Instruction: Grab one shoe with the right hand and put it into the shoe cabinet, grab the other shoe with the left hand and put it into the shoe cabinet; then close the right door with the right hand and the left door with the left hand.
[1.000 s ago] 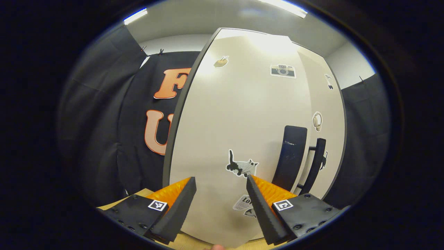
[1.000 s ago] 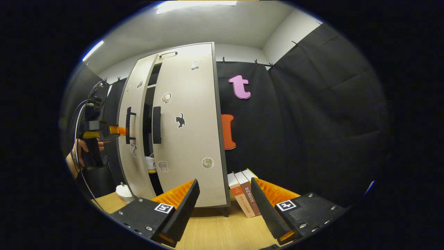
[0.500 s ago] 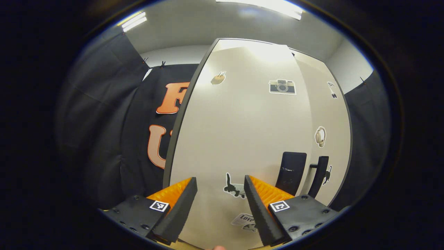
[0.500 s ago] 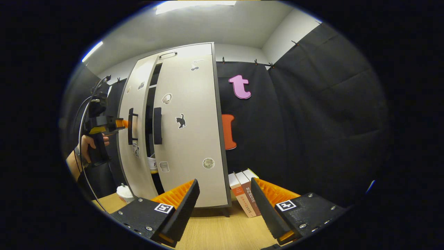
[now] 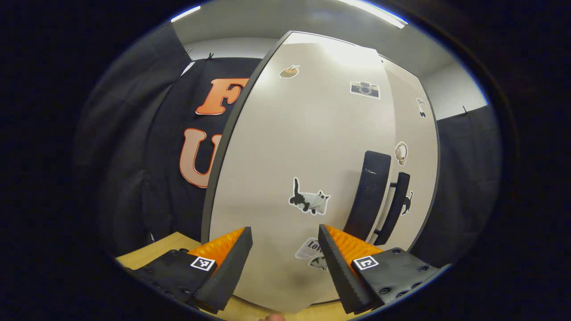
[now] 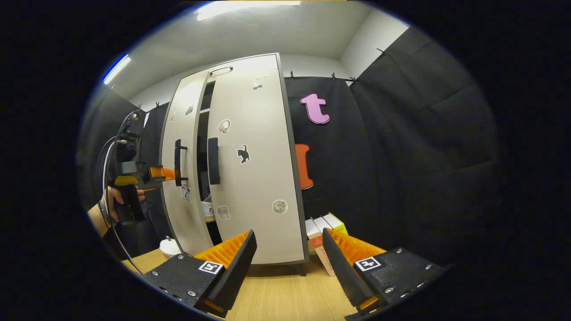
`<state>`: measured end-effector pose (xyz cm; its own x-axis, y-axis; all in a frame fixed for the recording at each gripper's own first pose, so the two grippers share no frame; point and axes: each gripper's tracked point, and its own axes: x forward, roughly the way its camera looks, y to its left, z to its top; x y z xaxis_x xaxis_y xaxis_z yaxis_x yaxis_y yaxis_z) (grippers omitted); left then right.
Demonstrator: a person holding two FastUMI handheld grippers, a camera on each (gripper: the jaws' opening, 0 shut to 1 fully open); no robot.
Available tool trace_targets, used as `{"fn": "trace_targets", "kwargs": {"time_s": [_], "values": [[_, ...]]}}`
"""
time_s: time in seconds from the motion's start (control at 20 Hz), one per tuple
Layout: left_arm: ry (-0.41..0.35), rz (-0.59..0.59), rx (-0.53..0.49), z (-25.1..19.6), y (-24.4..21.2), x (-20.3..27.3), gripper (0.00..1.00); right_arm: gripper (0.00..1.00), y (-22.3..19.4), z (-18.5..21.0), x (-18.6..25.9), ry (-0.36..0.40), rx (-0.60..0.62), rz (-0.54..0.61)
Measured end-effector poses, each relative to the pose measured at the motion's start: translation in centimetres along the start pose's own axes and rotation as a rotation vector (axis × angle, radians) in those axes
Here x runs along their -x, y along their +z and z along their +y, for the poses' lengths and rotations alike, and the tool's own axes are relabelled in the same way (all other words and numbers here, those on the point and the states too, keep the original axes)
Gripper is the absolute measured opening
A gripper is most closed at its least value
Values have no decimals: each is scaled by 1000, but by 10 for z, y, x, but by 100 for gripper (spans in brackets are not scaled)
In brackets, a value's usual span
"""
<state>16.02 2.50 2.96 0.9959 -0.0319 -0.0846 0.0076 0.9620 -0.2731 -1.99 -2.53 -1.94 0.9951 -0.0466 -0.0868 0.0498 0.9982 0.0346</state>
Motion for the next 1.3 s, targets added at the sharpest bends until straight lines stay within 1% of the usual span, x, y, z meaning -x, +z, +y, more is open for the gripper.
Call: {"fn": "trace_targets", "kwargs": {"time_s": [0.05, 0.2, 0.3, 0.35, 0.45, 0.5, 0.55, 0.6, 0.65, 0.8, 0.9, 1.05, 1.15, 1.2, 1.25, 1.3], "values": [[16, -9, -10, 8, -4, 14, 97, 92, 0, 3, 1, 8, 7, 2], [48, -37, -115, 19, -10, 57, 96, 92, 1, 7, 4, 39, 26, 15], [44, -50, -170, 15, -14, 87, 96, 92, 1, 16, 6, 61, 33, 14], [40, -54, -192, 11, -17, 100, 99, 92, 2, 21, 7, 70, 39, 8], [33, -56, -202, 2, -25, 126, 94, 92, 4, 34, 10, 96, 45, -1], [24, -56, -190, -5, -31, 137, 94, 92, 4, 40, 11, 106, 49, -5], [18, -56, -183, -10, -36, 146, 96, 92, 2, 45, 12, 116, 55, -6], [14, -56, -189, -15, -41, 154, 96, 92, 1, 50, 13, 124, 59, -8], [12, -60, -205, -19, -45, 160, 96, 92, -3, 63, 9, 130, 63, -10], [-11, -77, -231, -33, -57, 177, 96, 92, -7, 70, 16, 137, 64, -15], [-24, -61, -222, -40, -67, 183, 96, 92, -10, 71, 19, 135, 54, -17], [-21, -40, -196, -39, -76, 187, 96, 92, -10, 68, 23, 122, 48, -24], [-7, -46, -213, -35, -75, 186, 96, 92, -8, 67, 23, 119, 48, -31], [-3, -49, -222, -33, -75, 185, 99, 92, -7, 66, 23, 118, 48, -33], [-7, -51, -219, -33, -74, 185, 96, 92, -6, 65, 25, 116, 47, -36], [-6, -52, -211, -32, -73, 184, 96, 92, -5, 65, 25, 114, 43, -39]]}}
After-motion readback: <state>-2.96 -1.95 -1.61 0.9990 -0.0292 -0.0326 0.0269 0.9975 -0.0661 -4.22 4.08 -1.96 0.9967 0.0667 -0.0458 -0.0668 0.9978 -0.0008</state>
